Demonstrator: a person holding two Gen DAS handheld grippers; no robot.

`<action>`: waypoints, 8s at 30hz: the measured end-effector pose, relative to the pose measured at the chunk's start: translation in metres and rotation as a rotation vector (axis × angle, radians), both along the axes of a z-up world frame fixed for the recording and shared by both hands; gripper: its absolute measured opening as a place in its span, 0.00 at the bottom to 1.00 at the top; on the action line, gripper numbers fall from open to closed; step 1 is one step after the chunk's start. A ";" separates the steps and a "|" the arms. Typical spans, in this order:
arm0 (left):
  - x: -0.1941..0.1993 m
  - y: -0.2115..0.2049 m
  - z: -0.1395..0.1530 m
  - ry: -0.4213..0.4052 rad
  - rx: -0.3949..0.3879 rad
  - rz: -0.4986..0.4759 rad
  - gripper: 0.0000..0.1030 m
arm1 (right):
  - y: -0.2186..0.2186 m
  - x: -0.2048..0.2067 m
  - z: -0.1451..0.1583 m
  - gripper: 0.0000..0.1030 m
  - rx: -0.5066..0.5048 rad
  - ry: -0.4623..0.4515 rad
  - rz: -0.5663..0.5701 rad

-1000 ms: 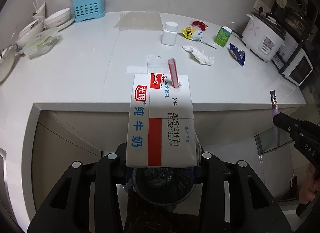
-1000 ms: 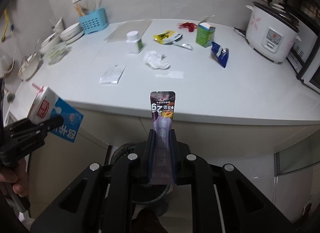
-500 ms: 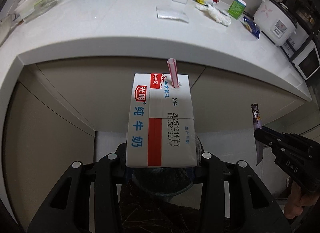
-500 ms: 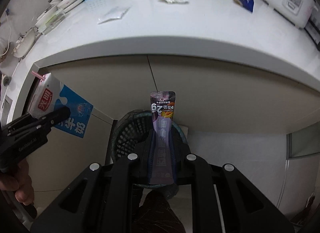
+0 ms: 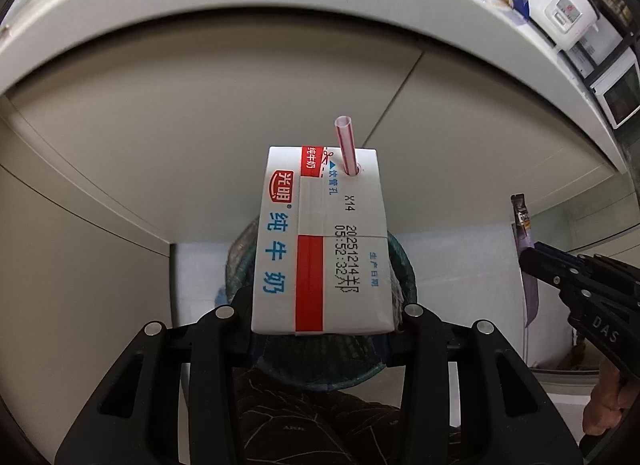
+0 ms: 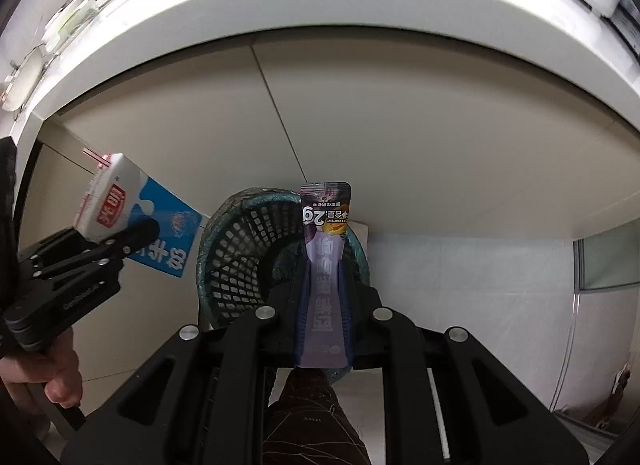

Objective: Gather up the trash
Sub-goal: 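Lift both held items and carry them down over the mesh trash bin, then open the left gripper to drop the carton while the right drops the wrapper, then raise both tools back up toward the counter items, then grasp the clear plastic bag with the left gripper while the right grasps the blue chip bag, then lift both bags and carry them down over the trash bin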

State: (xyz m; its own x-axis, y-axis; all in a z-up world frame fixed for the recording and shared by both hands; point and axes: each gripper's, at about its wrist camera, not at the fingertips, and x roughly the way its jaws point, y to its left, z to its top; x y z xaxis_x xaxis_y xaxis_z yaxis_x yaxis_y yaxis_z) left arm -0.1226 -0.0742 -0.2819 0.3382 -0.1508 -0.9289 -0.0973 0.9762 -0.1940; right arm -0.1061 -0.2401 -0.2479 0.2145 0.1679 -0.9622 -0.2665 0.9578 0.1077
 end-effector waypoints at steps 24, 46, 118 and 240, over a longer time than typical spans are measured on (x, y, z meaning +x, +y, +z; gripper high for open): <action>0.007 0.008 -0.013 0.003 -0.028 -0.013 0.70 | 0.014 0.003 -0.004 0.13 -0.015 0.012 0.017; -0.013 0.066 0.016 -0.078 0.005 0.099 0.94 | 0.054 0.009 -0.031 0.14 0.013 0.053 0.135; 0.081 0.031 0.188 -0.297 0.077 0.083 0.94 | -0.061 0.135 0.141 0.91 0.058 -0.302 -0.169; 0.169 0.044 0.215 -0.234 0.052 -0.031 0.02 | -0.063 0.258 0.193 0.10 0.024 -0.182 -0.256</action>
State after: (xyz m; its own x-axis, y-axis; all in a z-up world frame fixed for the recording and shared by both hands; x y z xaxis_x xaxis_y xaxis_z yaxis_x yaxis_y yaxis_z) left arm 0.0461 -0.0306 -0.0670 0.5415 -0.1184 -0.8323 -0.0253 0.9873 -0.1568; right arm 0.1515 -0.3029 -0.0551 0.4209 0.1087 -0.9006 -0.0339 0.9940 0.1042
